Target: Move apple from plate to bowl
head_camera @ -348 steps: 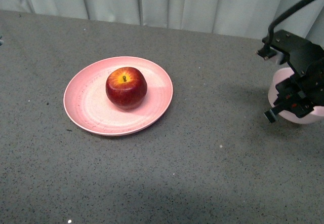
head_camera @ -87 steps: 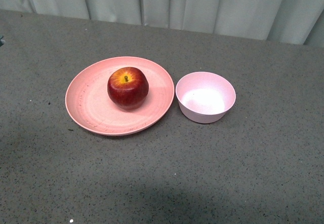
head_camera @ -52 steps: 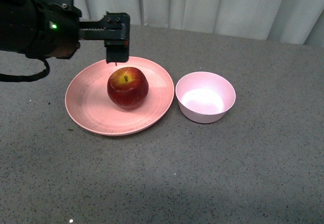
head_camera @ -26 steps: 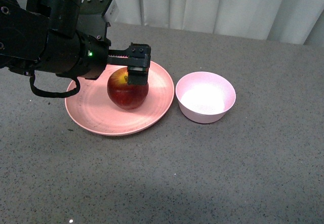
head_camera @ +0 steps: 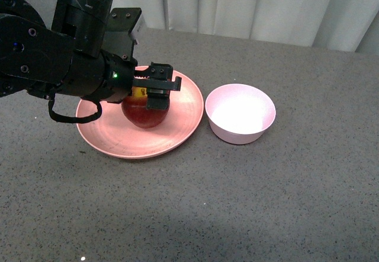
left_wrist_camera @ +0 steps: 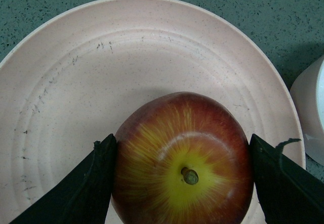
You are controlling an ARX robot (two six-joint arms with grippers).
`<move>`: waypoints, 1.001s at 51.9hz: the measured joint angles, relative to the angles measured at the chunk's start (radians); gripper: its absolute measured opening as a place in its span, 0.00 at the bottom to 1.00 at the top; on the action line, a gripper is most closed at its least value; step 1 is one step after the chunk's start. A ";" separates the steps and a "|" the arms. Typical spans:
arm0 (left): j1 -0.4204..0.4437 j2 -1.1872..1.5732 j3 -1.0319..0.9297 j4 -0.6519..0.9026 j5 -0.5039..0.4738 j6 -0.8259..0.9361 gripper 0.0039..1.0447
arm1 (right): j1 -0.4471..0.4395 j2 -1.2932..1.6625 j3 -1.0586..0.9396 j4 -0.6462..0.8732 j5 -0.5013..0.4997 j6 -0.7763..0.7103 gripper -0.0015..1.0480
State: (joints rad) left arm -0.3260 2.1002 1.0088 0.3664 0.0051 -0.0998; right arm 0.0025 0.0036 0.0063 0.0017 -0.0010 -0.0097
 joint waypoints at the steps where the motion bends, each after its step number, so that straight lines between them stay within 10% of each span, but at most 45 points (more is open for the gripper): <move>1: -0.001 0.000 0.000 0.000 0.000 0.000 0.66 | 0.000 0.000 0.000 0.000 0.000 0.000 0.91; 52: -0.266 0.097 0.242 -0.072 -0.004 0.010 0.64 | 0.000 0.000 0.000 0.000 0.000 0.000 0.91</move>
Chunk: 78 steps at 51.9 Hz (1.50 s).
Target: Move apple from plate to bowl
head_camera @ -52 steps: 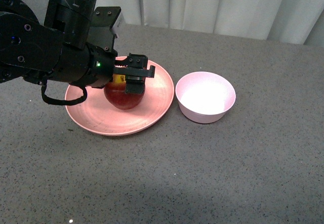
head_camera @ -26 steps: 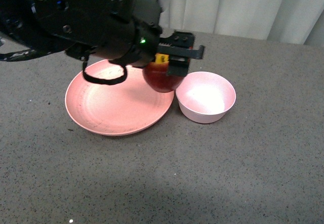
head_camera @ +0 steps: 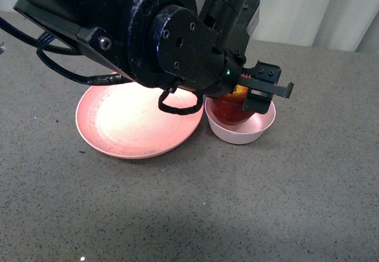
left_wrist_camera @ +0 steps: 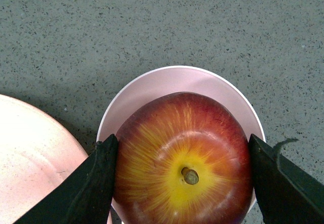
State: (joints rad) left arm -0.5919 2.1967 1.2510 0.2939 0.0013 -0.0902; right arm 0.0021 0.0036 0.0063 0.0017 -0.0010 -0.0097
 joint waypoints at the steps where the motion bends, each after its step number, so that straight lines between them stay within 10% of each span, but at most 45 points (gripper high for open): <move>1: -0.002 0.005 0.002 0.000 -0.001 0.001 0.64 | 0.000 0.000 0.000 0.000 0.000 0.000 0.91; 9: -0.002 0.032 0.018 0.008 -0.023 0.019 0.96 | 0.000 0.000 0.000 0.000 0.000 0.000 0.91; 42: 0.233 -0.378 -0.499 0.328 -0.192 -0.085 0.94 | 0.000 0.000 0.000 0.000 0.000 0.000 0.91; 53: 0.303 -0.457 -0.801 0.971 -0.277 0.058 0.57 | 0.000 0.000 0.000 0.000 0.000 0.000 0.91; 68: 0.413 -0.760 -1.021 0.874 -0.179 0.077 0.06 | 0.000 0.000 0.000 0.000 0.000 0.000 0.91; 78: 0.451 -0.935 -1.091 0.802 -0.134 0.082 0.03 | 0.000 0.000 0.000 0.000 0.000 0.000 0.91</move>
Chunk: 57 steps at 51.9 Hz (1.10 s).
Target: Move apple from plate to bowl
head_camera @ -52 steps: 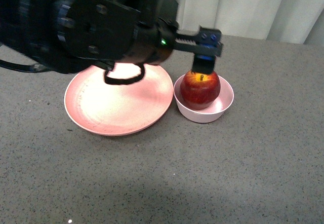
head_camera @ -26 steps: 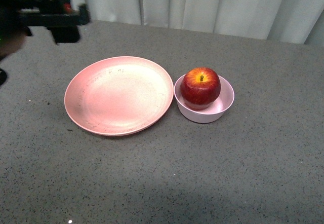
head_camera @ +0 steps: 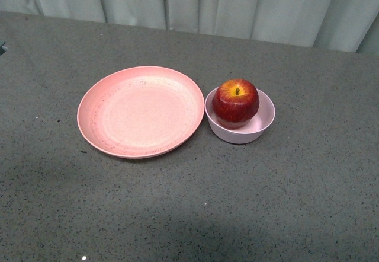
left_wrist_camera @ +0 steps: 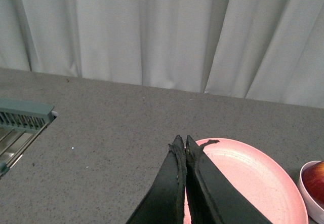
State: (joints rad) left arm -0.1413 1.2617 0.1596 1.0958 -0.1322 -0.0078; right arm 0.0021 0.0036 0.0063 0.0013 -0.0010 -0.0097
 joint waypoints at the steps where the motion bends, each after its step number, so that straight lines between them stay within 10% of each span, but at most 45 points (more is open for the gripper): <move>1: 0.005 -0.016 -0.008 -0.009 0.003 0.000 0.03 | 0.000 0.000 0.000 0.000 0.000 0.000 0.91; 57: 0.139 -0.793 -0.140 -0.627 0.130 0.001 0.03 | 0.000 0.000 0.000 0.000 0.000 0.000 0.91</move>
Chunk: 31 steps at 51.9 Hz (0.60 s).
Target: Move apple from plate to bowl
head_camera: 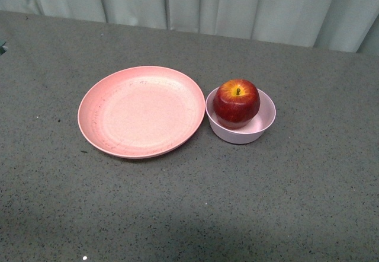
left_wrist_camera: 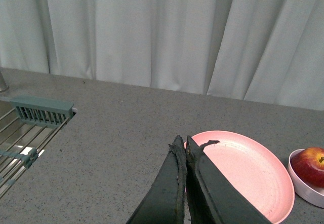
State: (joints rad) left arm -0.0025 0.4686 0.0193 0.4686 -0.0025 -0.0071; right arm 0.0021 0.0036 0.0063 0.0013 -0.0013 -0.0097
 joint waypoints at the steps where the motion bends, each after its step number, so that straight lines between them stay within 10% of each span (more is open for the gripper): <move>1: 0.000 -0.005 0.000 -0.004 0.000 0.000 0.03 | 0.000 0.000 0.000 0.000 0.000 0.000 0.91; 31: 0.000 -0.212 0.000 -0.208 0.000 0.000 0.03 | 0.000 0.000 0.000 0.000 0.000 0.000 0.91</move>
State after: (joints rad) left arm -0.0025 0.2562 0.0193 0.2607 -0.0025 -0.0071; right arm 0.0021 0.0036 0.0063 0.0013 -0.0013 -0.0097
